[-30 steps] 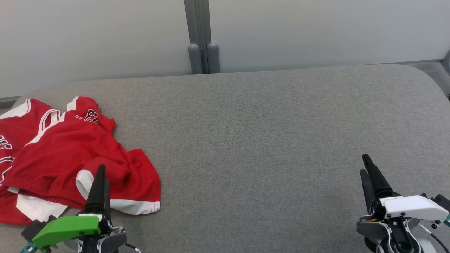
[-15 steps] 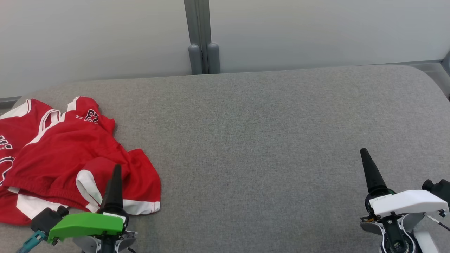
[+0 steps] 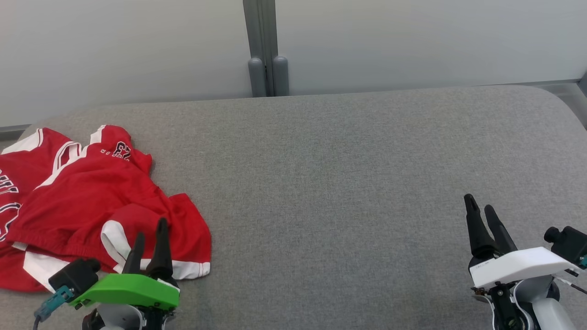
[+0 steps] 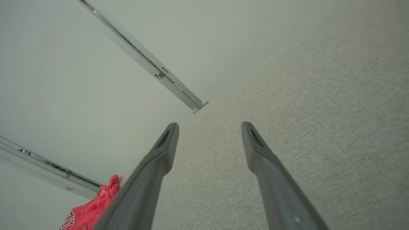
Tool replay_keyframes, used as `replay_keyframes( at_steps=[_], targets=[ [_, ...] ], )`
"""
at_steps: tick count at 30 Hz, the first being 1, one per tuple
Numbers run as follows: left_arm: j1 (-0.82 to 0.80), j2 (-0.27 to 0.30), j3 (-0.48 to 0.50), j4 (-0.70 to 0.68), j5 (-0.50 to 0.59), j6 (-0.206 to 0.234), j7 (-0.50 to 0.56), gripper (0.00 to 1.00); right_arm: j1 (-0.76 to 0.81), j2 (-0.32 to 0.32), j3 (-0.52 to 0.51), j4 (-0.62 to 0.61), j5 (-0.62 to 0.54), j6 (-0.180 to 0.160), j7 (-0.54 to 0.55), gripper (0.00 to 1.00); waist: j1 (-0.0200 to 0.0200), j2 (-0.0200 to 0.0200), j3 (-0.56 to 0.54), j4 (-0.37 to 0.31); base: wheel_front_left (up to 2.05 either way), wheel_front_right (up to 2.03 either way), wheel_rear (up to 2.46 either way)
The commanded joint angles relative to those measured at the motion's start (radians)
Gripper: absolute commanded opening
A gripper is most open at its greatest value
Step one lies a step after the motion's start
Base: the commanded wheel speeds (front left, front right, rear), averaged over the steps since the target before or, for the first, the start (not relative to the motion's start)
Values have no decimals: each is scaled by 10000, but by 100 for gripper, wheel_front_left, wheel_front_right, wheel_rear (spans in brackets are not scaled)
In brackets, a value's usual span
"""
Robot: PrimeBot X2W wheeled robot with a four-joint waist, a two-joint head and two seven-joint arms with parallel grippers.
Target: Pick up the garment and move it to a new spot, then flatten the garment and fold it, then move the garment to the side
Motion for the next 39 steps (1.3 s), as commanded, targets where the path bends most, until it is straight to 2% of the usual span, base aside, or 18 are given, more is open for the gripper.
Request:
replay_keyframes(
  at_steps=[1,18,39],
  targets=[
    [-93,187,-82,-189,526,99,-114,100,-70,-79,3,-103,-496,3,-118,100,0,0,1,-20,0,0,0],
    [243,635,-678,-300,2914,595,-622,100,-68,-292,91,169,-2948,4,-628,100,0,0,-46,-99,0,0,0],
    [517,977,-1170,-465,4928,939,-1150,100,164,-319,106,228,-5121,4,-1163,100,0,0,-116,-92,0,0,0]
  ],
)
